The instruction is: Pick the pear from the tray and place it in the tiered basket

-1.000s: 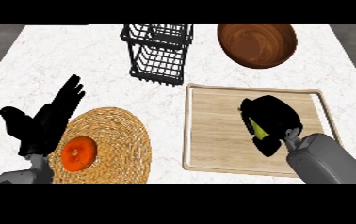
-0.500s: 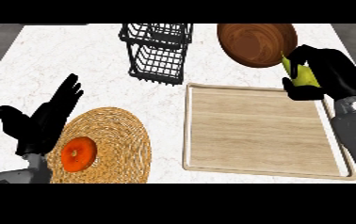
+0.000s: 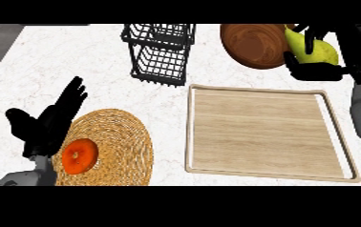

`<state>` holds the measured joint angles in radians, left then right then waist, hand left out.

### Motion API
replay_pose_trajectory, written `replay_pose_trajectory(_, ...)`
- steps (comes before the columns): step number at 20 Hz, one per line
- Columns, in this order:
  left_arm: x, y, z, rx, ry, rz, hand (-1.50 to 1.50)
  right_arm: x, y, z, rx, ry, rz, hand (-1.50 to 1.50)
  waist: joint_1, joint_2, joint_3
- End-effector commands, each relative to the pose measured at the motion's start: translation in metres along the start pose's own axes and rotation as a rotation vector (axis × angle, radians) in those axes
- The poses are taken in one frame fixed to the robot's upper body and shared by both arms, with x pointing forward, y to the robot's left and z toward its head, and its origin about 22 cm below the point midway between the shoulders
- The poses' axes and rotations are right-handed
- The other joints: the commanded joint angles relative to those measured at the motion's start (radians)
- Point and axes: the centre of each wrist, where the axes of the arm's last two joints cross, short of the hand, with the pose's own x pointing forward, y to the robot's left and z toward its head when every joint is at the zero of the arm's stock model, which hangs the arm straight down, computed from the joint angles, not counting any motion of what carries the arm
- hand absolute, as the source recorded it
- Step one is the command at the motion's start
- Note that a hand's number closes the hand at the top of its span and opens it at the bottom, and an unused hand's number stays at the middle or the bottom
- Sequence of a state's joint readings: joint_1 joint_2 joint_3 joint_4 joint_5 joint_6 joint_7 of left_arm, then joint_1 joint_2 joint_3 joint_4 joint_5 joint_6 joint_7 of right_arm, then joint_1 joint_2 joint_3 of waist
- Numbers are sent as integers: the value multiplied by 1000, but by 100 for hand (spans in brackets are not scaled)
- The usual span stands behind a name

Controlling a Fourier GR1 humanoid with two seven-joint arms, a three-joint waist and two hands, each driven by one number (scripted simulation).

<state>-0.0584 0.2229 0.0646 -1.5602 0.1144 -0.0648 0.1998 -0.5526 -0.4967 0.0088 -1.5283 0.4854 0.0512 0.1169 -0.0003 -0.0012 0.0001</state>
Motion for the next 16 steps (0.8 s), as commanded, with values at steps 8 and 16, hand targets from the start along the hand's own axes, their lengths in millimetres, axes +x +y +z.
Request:
replay_pose_trajectory(8, 14, 8, 5, -25, -9, 1, 0, 117, 11, -58, 68, -86, -67, 150, 20, 1, -1)
replay_pose_trajectory(16, 4, 3, 3, -22, 21, -14, 0, 178, 59, -93, 91, -33, -88, 150, 19, 3, -1)
